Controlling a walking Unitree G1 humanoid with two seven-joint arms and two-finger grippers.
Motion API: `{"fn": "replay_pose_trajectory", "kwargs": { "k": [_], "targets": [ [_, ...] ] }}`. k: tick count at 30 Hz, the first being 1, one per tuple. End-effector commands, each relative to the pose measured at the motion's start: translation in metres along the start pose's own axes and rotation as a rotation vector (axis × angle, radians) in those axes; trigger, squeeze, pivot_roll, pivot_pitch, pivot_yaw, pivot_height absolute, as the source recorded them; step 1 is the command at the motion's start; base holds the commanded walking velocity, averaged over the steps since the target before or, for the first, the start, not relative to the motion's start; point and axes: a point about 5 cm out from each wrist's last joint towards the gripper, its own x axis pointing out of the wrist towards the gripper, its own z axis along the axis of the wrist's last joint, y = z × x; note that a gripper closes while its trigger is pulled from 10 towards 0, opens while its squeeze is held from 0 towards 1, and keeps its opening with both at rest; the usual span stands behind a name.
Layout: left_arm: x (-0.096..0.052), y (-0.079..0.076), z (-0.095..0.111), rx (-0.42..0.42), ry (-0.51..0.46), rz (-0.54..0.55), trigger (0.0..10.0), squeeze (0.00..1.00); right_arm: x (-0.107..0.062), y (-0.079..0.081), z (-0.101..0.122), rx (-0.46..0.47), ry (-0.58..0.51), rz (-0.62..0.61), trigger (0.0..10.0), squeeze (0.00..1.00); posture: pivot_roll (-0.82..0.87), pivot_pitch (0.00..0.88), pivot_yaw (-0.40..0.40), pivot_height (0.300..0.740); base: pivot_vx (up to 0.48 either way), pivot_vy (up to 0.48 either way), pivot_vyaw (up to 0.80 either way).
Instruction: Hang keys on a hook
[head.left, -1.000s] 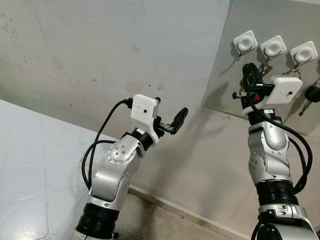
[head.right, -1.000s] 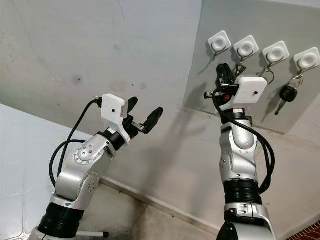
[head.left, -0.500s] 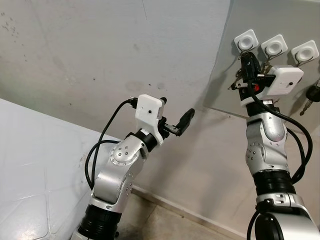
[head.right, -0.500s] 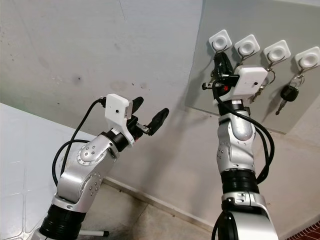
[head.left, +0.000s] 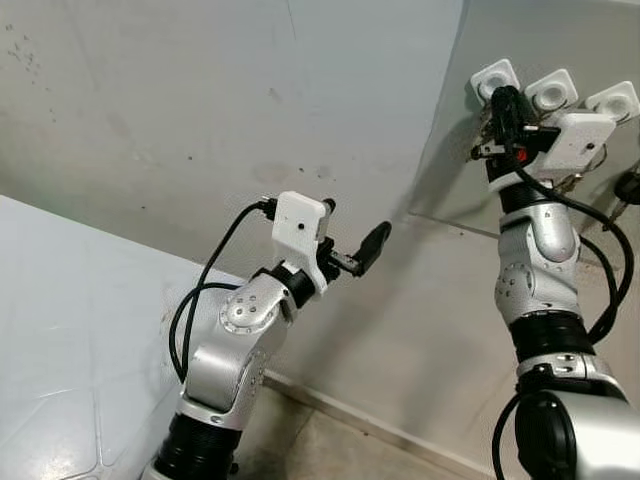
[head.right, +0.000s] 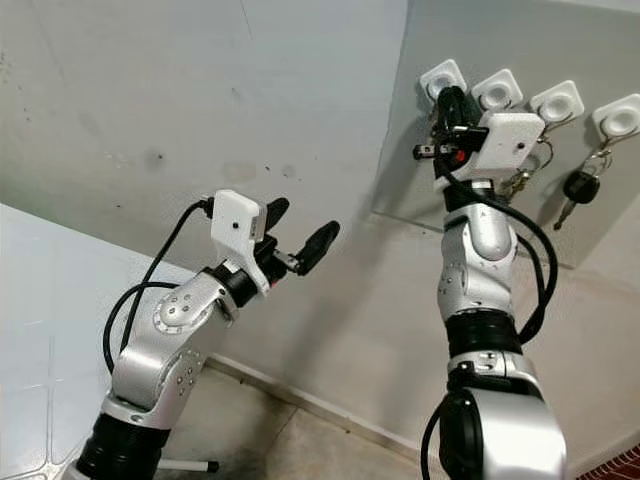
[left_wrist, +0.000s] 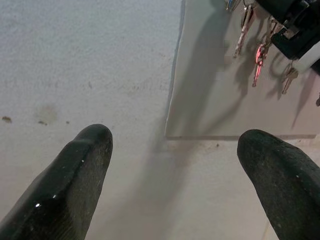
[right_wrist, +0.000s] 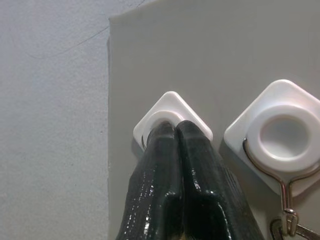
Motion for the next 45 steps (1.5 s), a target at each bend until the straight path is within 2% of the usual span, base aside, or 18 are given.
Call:
{"fn": "replay_pose_trajectory", "kwargs": {
  "k": [1, 30, 39, 42, 45],
  "targets": [
    [-0.001, -0.001, 0.005, 0.004, -0.012, -0.003, 10.0, 0.00, 0.008, -0.003, 0.010, -0.007, -0.046, 0.002, 10.0, 0.00, -0.01, 0.045, -0.009, 0.740, 0.000, 0.000, 0.00],
    [-0.005, -0.002, 0.005, -0.021, -0.011, 0.023, 10.0, 0.00, 0.010, 0.004, 0.008, 0.027, -0.061, 0.146, 10.0, 0.00, 0.00, 0.069, -0.018, 0.740, 0.000, 0.000, 0.00],
    [-0.008, -0.004, 0.002, -0.033, -0.002, 0.031, 10.0, 0.00, 0.007, 0.003, 0.001, -0.011, 0.004, 0.231, 10.0, 0.00, 0.01, 0.069, -0.022, 0.740, 0.000, 0.000, 0.00],
    [-0.009, -0.004, 0.002, -0.048, -0.001, 0.036, 10.0, 0.00, 0.007, 0.000, 0.001, -0.048, 0.018, 0.241, 10.0, 0.00, 0.01, 0.069, -0.024, 0.740, 0.000, 0.000, 0.00],
    [-0.010, -0.004, 0.002, -0.046, 0.001, 0.036, 10.0, 0.00, 0.007, -0.004, 0.003, -0.045, 0.026, 0.242, 10.0, 0.00, 0.01, 0.069, -0.026, 0.740, 0.000, 0.000, 0.00]
  ]
}}
